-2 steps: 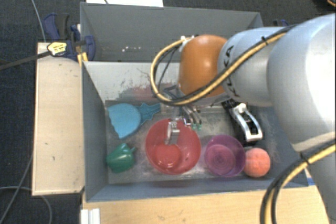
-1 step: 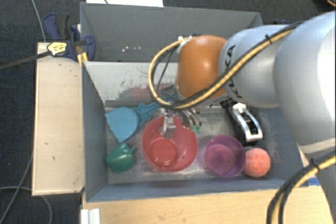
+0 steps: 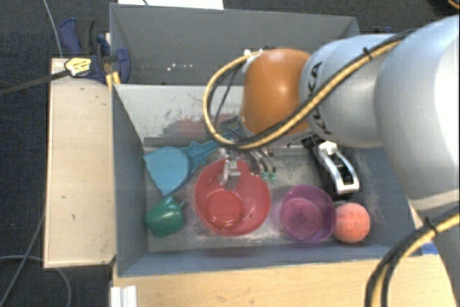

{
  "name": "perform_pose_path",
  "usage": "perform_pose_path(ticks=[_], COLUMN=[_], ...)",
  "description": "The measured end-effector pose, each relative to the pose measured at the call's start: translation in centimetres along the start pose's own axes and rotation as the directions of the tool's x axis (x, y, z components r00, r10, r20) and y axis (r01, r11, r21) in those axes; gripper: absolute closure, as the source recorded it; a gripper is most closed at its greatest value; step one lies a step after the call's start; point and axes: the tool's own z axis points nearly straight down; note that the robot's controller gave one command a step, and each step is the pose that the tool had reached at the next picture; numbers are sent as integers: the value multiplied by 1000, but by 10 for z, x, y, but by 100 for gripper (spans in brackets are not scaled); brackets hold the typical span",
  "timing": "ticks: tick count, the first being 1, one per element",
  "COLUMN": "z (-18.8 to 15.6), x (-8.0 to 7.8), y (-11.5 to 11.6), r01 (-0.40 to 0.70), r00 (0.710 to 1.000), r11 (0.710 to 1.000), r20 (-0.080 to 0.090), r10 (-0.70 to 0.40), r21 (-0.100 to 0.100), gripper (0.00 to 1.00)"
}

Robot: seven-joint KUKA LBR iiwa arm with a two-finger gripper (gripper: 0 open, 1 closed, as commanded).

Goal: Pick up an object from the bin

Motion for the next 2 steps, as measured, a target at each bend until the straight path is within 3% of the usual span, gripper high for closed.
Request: perform_pose_path(ticks=[1,2], z=[-111,-156], x=[5,-8], y=[3,13], r01=[6,23], r00=[1000,1000], r11=[1000,1000], r20=[0,2], r10=[-6,-23], r21=[0,-1], gripper=[100,100])
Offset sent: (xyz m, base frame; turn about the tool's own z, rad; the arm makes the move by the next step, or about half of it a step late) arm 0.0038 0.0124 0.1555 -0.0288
